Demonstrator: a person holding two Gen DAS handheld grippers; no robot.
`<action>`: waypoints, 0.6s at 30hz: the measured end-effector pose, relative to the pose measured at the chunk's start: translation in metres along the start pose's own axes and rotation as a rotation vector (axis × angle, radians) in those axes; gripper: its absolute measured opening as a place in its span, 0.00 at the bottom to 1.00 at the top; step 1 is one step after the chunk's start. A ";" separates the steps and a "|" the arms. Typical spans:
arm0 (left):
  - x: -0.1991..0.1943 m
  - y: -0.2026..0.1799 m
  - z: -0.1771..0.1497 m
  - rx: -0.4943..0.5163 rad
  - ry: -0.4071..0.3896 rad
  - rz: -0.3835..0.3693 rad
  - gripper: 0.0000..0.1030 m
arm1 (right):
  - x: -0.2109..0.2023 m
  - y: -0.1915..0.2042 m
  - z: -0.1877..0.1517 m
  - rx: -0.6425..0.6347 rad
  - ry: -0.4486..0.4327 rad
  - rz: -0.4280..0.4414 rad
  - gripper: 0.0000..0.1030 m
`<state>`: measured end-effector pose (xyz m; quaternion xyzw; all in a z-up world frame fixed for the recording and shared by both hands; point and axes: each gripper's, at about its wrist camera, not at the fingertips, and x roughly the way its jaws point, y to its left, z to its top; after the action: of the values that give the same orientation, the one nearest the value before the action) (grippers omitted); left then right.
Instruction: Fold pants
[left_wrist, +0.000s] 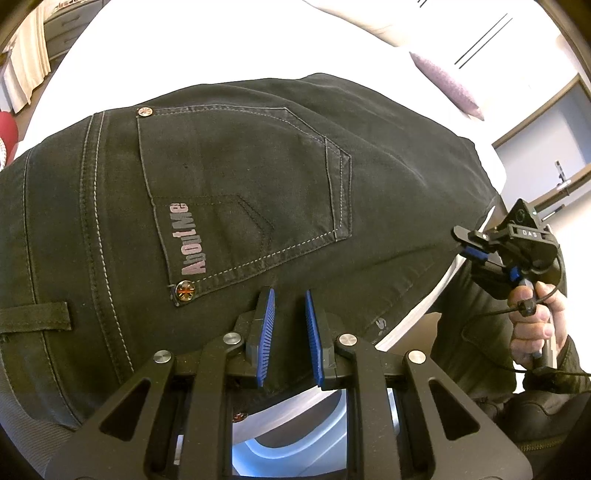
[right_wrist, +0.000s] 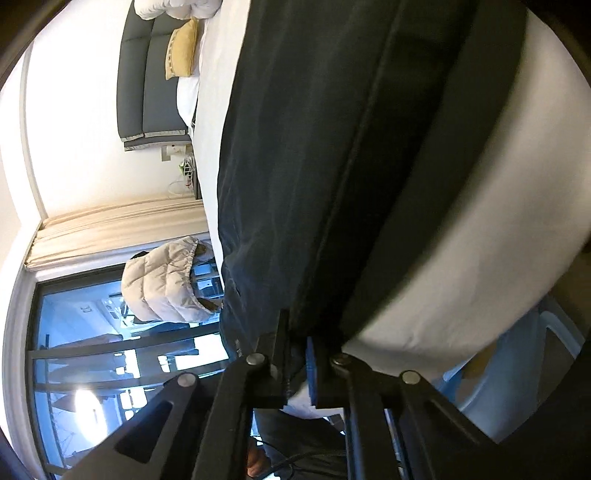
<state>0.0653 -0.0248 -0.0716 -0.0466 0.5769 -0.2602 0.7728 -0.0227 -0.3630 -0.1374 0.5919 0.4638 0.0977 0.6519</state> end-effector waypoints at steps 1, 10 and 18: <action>0.000 0.000 0.001 0.000 0.001 0.001 0.16 | 0.000 0.001 -0.001 -0.001 -0.002 -0.005 0.06; 0.001 0.001 0.000 -0.006 -0.003 -0.005 0.16 | -0.008 0.006 -0.002 -0.031 -0.017 0.025 0.17; 0.001 0.003 0.000 -0.005 -0.003 -0.005 0.16 | -0.054 -0.021 0.031 0.095 -0.195 0.068 0.07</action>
<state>0.0661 -0.0225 -0.0732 -0.0502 0.5764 -0.2606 0.7729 -0.0392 -0.4262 -0.1337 0.6442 0.3820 0.0394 0.6615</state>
